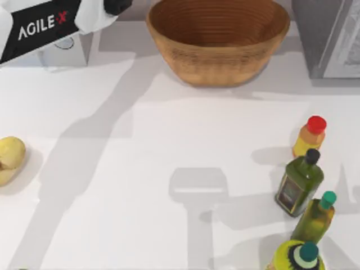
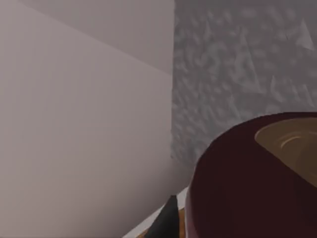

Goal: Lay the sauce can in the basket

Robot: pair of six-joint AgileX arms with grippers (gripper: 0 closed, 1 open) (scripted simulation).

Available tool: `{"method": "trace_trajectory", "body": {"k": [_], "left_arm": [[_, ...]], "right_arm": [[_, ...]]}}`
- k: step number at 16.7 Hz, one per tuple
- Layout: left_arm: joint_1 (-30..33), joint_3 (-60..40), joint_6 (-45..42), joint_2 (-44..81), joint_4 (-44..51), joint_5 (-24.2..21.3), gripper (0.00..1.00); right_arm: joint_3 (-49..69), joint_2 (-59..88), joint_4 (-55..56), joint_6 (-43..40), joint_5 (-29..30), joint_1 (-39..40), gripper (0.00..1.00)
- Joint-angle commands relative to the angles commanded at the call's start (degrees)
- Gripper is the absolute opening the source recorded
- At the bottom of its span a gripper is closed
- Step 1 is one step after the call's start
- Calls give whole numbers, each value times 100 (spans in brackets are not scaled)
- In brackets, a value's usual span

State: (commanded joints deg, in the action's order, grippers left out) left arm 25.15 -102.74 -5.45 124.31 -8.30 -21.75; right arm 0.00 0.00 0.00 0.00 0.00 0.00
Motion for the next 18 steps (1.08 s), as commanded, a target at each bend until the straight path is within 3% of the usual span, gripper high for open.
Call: {"method": "trace_trajectory", "body": {"k": [6,11,18], "left_arm": [[191,-1102,43,988,74,141,0],[206,-1195,43,1079,82,159,0],[206,-1195,43,1079,82,159,53]], "right_arm": [[0,0,0,0,0,0,100],[0,0,0,0,0,0,100],[0,0,0,0,0,0,100]]}}
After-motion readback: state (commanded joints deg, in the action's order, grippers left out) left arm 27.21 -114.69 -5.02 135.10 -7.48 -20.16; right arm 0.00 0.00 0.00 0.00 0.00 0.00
